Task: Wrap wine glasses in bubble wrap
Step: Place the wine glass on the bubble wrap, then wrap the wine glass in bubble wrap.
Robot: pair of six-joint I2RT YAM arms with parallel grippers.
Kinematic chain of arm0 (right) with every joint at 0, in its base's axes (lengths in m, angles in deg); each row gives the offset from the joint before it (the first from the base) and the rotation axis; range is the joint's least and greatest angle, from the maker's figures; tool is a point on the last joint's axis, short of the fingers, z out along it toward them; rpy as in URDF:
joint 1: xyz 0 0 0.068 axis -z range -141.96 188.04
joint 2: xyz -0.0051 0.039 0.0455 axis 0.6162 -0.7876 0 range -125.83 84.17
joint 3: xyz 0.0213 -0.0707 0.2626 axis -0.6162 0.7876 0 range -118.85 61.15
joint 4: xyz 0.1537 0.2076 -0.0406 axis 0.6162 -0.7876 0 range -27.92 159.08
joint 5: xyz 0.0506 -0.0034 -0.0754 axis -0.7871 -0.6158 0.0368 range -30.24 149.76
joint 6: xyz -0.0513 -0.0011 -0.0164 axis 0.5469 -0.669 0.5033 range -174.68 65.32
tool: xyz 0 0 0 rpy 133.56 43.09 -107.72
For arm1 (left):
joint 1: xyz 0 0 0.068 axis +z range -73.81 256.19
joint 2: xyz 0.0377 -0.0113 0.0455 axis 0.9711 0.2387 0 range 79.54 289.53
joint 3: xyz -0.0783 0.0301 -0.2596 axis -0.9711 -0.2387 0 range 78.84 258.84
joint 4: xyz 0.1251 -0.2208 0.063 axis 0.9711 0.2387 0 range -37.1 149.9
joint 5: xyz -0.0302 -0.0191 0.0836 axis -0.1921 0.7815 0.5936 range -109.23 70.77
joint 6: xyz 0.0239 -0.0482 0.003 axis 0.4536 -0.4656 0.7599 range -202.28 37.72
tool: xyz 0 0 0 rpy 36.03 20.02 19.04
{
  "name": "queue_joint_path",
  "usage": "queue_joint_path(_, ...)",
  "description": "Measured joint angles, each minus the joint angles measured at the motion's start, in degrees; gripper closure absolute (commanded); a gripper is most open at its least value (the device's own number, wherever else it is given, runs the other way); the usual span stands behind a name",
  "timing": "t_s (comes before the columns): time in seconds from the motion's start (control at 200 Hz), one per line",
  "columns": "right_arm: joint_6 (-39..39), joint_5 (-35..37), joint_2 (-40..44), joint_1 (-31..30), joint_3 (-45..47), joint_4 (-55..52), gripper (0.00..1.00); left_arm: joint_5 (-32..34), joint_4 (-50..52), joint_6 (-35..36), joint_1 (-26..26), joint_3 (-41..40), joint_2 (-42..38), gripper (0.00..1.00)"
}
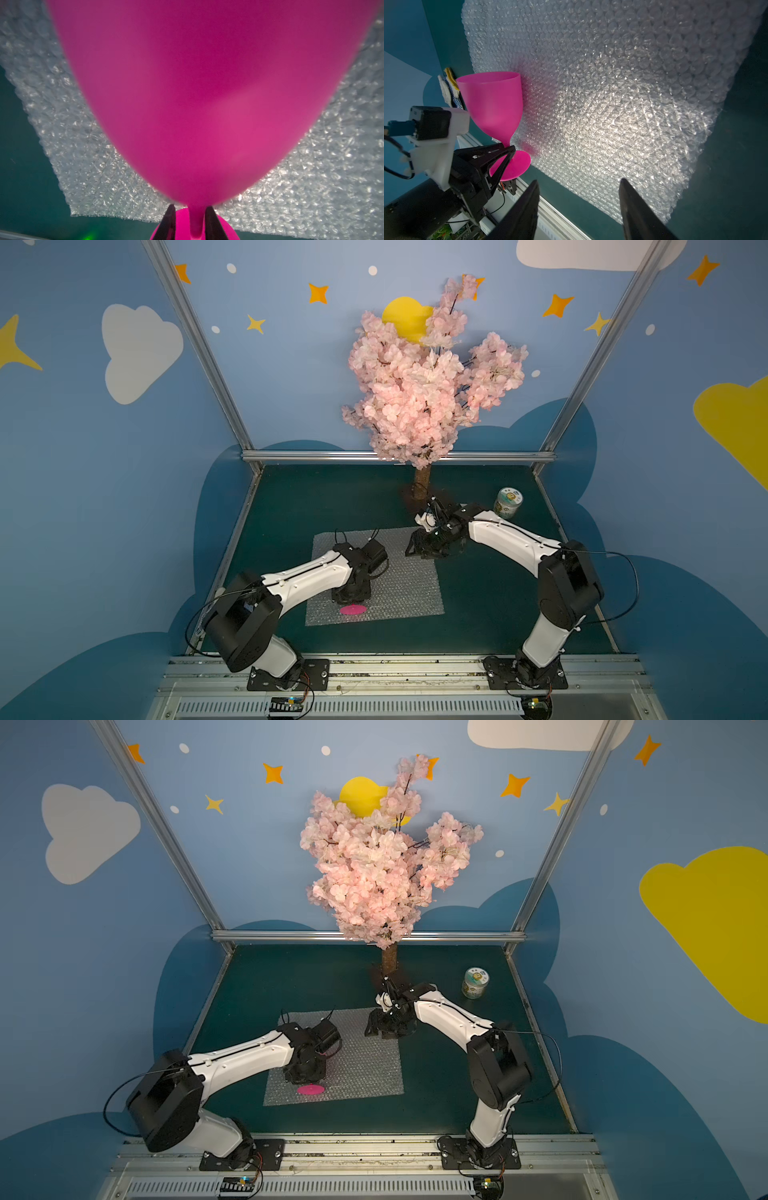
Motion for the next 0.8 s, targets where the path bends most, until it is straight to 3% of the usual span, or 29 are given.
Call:
queue_joint_path(0.13, 0.1, 0.1, 0.0, -0.4, -0.6, -1.0, 0.39, 0.3, 1.9, 0.3, 0.0, 0.9, -0.5, 0.44)
queue_joint_path(0.215, 0.5, 0.4, 0.0, -0.6, -1.9, -1.9, 0.39, 0.4, 3.7, 0.7, 0.2, 2.5, -3.1, 0.38)
queue_joint_path(0.376, 1.2, 0.8, 0.0, -1.2, -3.0, -2.4, 0.40, -0.1, 5.6, 2.1, 3.8, 4.9, -11.4, 0.40)
queue_joint_path(0.531, 1.3, 0.8, 0.0, -2.3, -3.0, -2.7, 0.42, -1.2, 5.9, 5.1, 15.6, 0.9, -18.3, 0.46)
queue_joint_path(0.661, 1.3, 0.7, 0.0, -4.4, -3.0, -2.5, 0.43, -2.8, 5.6, 8.0, 26.5, -4.0, -18.6, 0.48)
queue_joint_path(0.796, 0.9, 0.6, 0.0, -6.7, -3.0, -1.8, 0.43, -5.0, 4.1, 9.5, 32.3, -5.7, -15.8, 0.48)
